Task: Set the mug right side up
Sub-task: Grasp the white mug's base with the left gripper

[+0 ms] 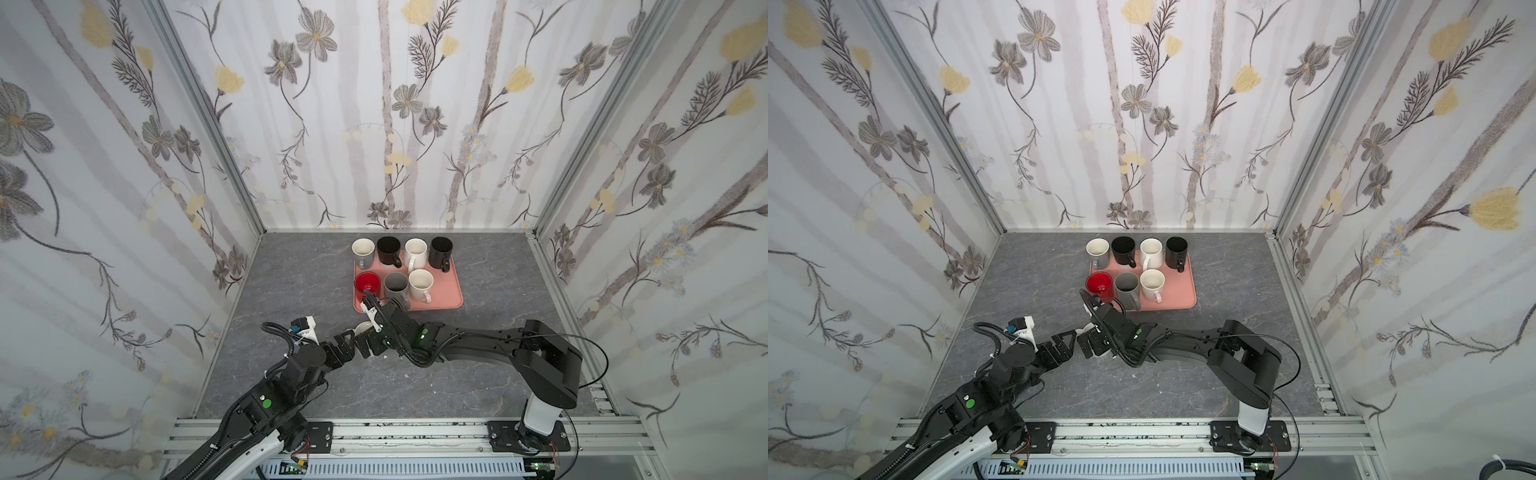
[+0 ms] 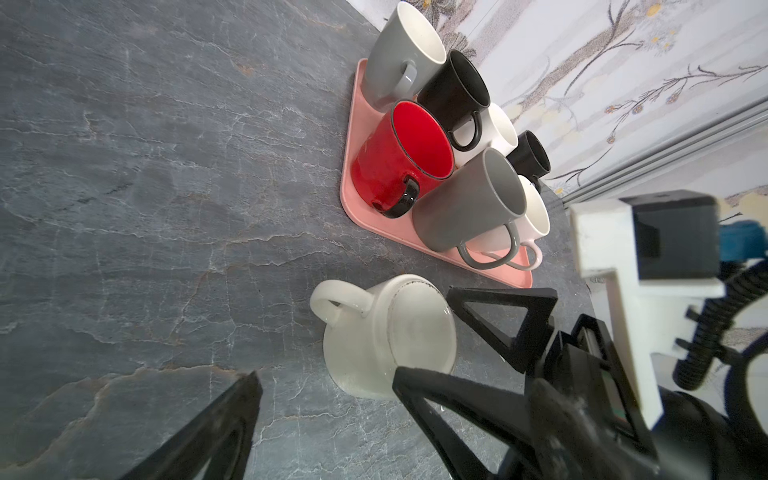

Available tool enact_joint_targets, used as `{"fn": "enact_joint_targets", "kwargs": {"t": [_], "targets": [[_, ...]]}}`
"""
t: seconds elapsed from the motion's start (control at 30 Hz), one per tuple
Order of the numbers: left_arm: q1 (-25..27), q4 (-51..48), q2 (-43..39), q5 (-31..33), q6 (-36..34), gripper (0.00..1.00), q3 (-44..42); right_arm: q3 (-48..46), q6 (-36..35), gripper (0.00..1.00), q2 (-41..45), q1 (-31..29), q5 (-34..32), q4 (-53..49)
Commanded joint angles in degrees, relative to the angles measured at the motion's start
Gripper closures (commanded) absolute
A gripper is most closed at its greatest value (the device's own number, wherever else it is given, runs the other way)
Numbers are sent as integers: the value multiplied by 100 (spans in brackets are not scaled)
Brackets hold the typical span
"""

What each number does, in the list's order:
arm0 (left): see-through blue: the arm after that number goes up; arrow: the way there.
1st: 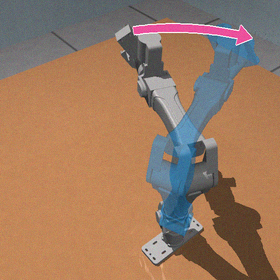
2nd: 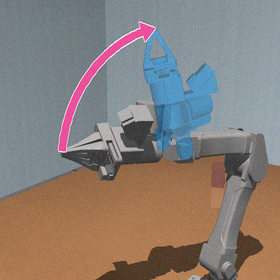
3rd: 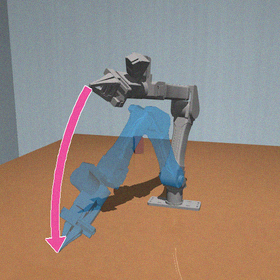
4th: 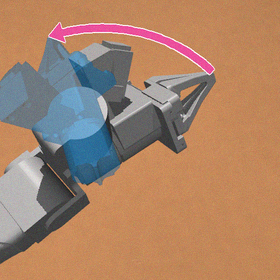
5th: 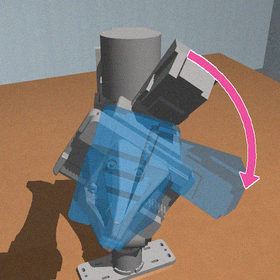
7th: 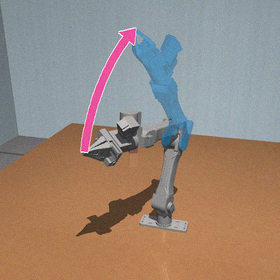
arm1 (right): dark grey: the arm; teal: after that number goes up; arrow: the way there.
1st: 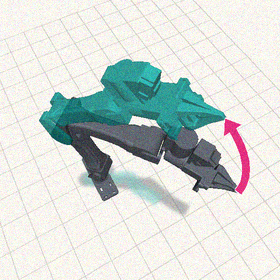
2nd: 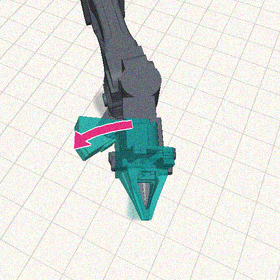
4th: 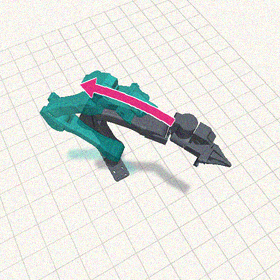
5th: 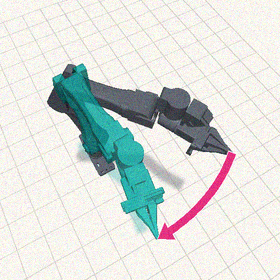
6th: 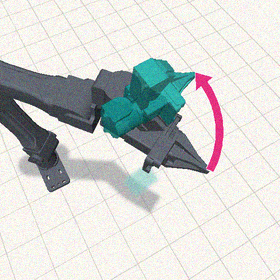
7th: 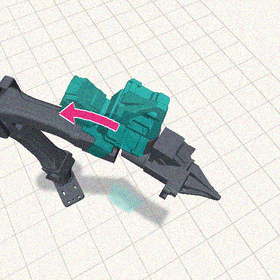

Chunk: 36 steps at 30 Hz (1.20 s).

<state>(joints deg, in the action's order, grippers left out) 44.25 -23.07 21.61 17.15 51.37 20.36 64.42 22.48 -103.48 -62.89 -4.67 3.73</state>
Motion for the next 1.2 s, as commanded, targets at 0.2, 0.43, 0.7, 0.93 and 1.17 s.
{"fn": "enact_joint_targets", "kwargs": {"t": [0.2, 0.43, 0.7, 0.93, 1.17], "targets": [[-17, -67, -42, 71, 31, 0, -63, 352, -347, 3, -410, -4, -380, -405], [-14, 90, 50, -88, -117, 0, -80, -108, -744, 18, -189, 14, -131, -186], [-13, 479, 537, -347, -305, 0, -50, -756, -937, 28, 254, 136, 79, -65], [-21, 1136, 1170, -1002, -743, 0, -115, -1617, -1123, 29, 1083, 189, 342, -73], [-20, 1531, 1994, -1157, -997, 3, -12, -2292, -712, 5, 1650, 192, 202, -32]]}}
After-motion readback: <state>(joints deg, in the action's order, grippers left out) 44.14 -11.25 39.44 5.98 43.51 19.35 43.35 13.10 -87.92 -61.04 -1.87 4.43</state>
